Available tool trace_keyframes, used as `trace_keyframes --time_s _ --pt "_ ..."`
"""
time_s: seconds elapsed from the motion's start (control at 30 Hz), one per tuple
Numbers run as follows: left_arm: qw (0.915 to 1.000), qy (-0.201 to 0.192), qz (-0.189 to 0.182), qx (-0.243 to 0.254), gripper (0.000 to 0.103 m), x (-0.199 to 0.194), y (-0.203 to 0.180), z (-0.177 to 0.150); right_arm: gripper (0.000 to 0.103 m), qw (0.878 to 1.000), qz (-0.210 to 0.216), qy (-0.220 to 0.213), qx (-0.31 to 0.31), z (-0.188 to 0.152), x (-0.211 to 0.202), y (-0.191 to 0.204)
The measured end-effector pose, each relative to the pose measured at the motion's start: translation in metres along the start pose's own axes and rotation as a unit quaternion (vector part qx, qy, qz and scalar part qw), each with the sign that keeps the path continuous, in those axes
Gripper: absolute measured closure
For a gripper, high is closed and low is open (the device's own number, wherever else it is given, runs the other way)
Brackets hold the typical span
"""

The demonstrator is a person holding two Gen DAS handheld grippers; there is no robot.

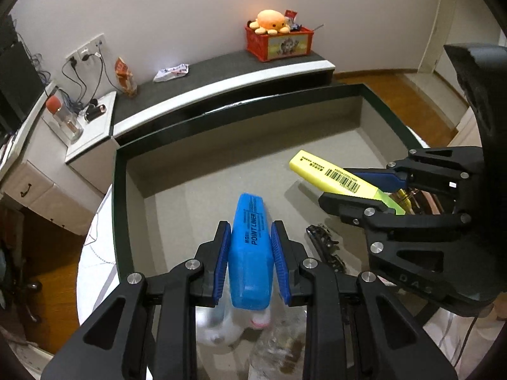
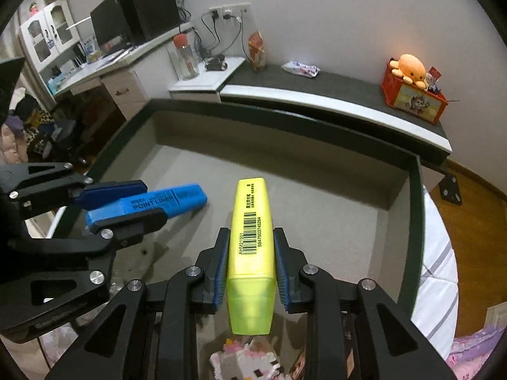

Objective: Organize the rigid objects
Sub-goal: 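Carry the blue and yellow highlighters over the pink box with both tools, then open both tools to drop the highlighters into the box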

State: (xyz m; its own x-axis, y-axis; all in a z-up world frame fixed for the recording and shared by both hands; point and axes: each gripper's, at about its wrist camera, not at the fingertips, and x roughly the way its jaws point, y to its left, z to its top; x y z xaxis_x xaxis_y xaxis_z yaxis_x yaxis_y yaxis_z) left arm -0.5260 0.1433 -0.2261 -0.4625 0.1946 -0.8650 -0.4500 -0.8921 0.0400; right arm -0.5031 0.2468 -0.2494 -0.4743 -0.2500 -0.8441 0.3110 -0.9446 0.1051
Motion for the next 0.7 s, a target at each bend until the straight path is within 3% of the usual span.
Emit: trace_keyframes --time_s 0.1,0.17,0.33,0.7 --pt "1.0 0.006 0.001 0.001 0.076 0.005 0.0 0.003 0.076 1.0 -0.008 0.012 -0.004 0.003 0.002 0.002" --pt "0.9999 0.012 0.004 -0.001 0.076 0.01 0.001 0.005 0.076 0.999 -0.042 0.025 -0.023 0.005 0.003 0.005" --pt "0.9995 0.025 0.019 0.0 0.076 0.019 0.003 0.005 0.076 0.998 -0.036 0.056 -0.019 0.006 0.01 0.003" --pt "0.9984 0.018 0.047 -0.025 0.075 0.015 0.023 0.002 0.076 0.997 -0.054 0.062 -0.007 0.005 0.014 0.006"
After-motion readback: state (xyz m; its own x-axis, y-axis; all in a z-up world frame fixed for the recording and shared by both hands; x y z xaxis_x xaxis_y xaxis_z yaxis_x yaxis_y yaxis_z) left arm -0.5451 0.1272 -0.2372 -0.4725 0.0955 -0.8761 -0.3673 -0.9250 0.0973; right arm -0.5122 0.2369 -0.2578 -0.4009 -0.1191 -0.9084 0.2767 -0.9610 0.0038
